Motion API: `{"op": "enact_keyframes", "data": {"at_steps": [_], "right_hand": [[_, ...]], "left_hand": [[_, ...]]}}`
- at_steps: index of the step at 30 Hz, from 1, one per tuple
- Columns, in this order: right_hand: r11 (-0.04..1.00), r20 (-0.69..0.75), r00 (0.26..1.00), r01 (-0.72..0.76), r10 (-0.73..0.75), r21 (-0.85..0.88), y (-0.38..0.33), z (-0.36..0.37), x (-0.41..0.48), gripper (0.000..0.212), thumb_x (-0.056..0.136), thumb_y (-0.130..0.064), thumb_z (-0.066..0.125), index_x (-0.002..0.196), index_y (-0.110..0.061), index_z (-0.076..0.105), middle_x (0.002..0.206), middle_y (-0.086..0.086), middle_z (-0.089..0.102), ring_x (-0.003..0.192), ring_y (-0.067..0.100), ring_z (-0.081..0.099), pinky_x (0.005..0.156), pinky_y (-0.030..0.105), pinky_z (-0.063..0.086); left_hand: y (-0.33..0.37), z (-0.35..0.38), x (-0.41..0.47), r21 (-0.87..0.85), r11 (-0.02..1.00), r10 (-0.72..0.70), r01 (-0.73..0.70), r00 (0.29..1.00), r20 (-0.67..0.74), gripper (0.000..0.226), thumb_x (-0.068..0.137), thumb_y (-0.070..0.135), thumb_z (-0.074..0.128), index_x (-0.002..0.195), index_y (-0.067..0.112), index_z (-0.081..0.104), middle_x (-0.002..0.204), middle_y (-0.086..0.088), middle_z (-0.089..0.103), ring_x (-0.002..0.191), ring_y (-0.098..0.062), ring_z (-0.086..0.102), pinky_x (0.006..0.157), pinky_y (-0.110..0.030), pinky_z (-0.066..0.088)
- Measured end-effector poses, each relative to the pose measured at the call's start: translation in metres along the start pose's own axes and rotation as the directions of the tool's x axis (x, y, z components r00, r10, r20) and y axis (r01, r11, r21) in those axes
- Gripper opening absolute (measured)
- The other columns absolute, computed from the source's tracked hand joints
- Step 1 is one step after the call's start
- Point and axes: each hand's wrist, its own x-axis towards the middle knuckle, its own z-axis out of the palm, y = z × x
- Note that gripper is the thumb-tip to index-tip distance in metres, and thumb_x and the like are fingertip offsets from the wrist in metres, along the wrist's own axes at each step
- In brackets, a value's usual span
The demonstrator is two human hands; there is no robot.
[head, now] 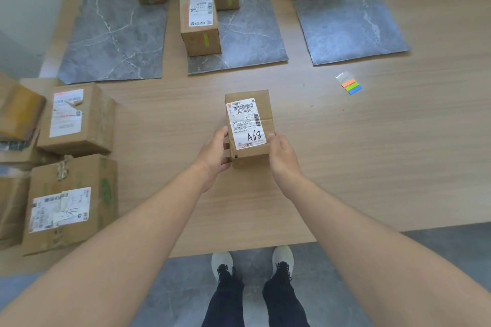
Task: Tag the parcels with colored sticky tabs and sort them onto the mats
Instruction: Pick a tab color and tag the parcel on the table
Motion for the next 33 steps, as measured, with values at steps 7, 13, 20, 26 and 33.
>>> {"op": "enact_keyframes", "data": {"at_steps": [7,13,20,26,33], "right_hand": [[0.999,0.018,0.999,-0.037,0.037,-0.033,-0.010,-0.007,-0.002,0.044,0.106,-0.043,0.034,0.137,-0.024,0.058,0.135,-0.005,0.061,0.130,0.020,0.051,0.107,0.036,0.039],[1.000,-0.068,0.997,0.023,-0.022,0.011,-0.056,-0.048,-0.002,0.054,0.107,-0.044,0.035,0.157,-0.023,0.037,0.161,-0.008,0.037,0.149,0.013,0.031,0.120,0.030,0.022],[0.995,-0.191,0.979,0.078,-0.065,0.064,-0.071,-0.137,0.035,0.048,0.107,-0.041,0.038,0.149,-0.020,0.048,0.151,-0.008,0.049,0.141,0.012,0.042,0.115,0.027,0.029],[0.997,-0.194,0.979,0.071,-0.064,0.025,-0.055,-0.209,0.088,0.024,0.103,-0.040,0.039,0.092,-0.027,0.057,0.077,-0.014,0.046,0.086,0.015,0.047,0.081,0.033,0.038],[1.000,-0.143,0.990,0.006,-0.011,-0.031,-0.034,-0.260,0.137,0.047,0.099,-0.027,0.053,0.146,-0.022,0.053,0.147,-0.002,0.055,0.130,0.013,0.054,0.109,0.032,0.042]], "left_hand": [[0.012,-0.002,-0.005,0.103,0.995,0.015,-0.010,0.999,-0.045,0.034,0.101,0.051,0.038,0.125,0.032,0.053,0.126,0.002,0.055,0.115,-0.022,0.050,0.104,-0.039,0.042],[0.074,0.030,-0.018,0.165,0.961,0.239,-0.224,0.968,-0.076,0.033,0.100,0.046,0.039,0.122,0.025,0.052,0.121,0.002,0.057,0.097,-0.010,0.055,0.078,-0.027,0.041],[0.124,0.135,-0.019,0.167,0.923,0.327,-0.347,0.935,0.137,0.052,0.100,0.051,0.037,0.145,0.027,0.046,0.147,0.002,0.047,0.137,-0.021,0.040,0.119,-0.043,0.030],[0.119,0.226,0.003,0.220,0.926,0.269,-0.308,0.944,0.189,0.050,0.103,0.047,0.035,0.142,0.021,0.049,0.141,0.000,0.050,0.122,-0.016,0.046,0.113,-0.045,0.037],[0.111,0.288,0.039,0.170,0.972,0.125,-0.163,0.969,0.214,0.051,0.103,0.051,0.036,0.140,0.021,0.053,0.141,-0.005,0.052,0.133,-0.028,0.046,0.112,-0.048,0.040]]}}
